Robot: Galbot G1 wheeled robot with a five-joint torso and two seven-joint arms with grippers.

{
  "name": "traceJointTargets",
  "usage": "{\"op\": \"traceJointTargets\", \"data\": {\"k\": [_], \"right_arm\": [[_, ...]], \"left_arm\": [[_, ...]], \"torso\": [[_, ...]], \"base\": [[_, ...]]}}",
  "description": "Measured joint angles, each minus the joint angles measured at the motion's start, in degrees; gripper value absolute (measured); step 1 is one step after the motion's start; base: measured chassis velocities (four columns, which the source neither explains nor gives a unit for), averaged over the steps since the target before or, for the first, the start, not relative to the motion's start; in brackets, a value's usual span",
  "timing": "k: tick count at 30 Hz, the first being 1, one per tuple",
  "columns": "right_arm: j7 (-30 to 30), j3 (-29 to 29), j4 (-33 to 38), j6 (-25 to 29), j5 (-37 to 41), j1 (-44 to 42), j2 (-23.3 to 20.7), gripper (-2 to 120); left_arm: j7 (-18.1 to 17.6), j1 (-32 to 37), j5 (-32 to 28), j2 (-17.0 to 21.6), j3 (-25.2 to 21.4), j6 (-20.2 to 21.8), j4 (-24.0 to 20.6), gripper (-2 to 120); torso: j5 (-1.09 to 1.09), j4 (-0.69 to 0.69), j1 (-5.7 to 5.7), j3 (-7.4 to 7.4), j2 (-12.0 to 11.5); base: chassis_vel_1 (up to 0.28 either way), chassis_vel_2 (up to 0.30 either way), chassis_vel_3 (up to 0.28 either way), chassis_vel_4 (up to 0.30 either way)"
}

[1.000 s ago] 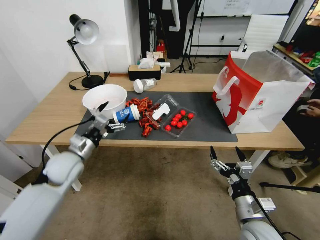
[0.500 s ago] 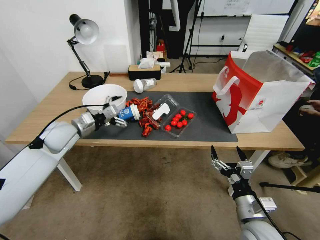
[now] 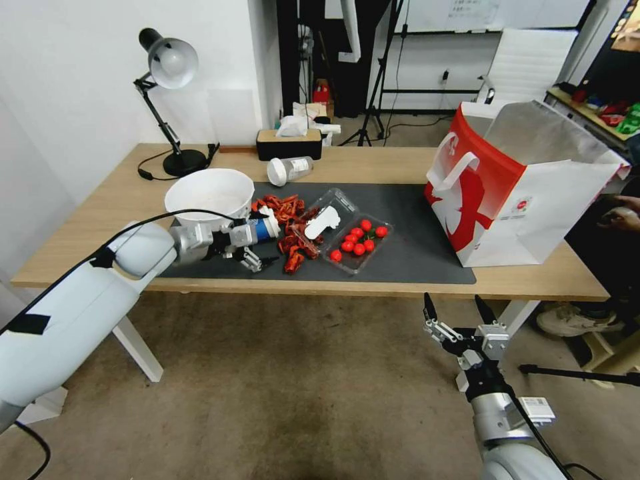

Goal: Pick up the trash from the table and place it into the takeout bag.

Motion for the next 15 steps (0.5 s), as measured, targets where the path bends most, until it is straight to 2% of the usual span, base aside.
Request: {"op": "traceJointTargets", "data": {"k": [6,9,12,15], "right_arm": [[0.0,0.0,-0.2,0.0,0.1,0.1,0.0,100],[0.0,-0.1,-0.4,0.0,0.1,0.3,0.0,100],[0.0,-0.5,-0.6,0.0,0.1,0.4,0.1,100],[0.0,-0.5,-0.6,0.0,0.0,0.3,0.2,100]], "left_arm": [[-0.5,0.0,-0.1,0.3,-1.0,0.3,0.1,100],[-1.5,0.8,-0.2,0.5,-1.9,0.8,-0.4,100],[-4.1,1.0,-0.2,0.2,-2.1,1.9,0.1,100],[-4.5,0.7,-0.1,0.2,-1.4,2.5,0.5,100]], "torso": [[0.01,0.0,0.0,0.0,0.0],[0.0,0.01,-0.01,-0.01,0.0],[0.0,0.0,-0.01,-0.01,0.0],[0.0,0.0,-0.01,-0.01,0.0]], "base": [[0.0,0.0,0.0,0.0],[0.0,0.0,0.0,0.0],[0.0,0.0,0.0,0.0],[0.0,0.0,0.0,0.0]]}}
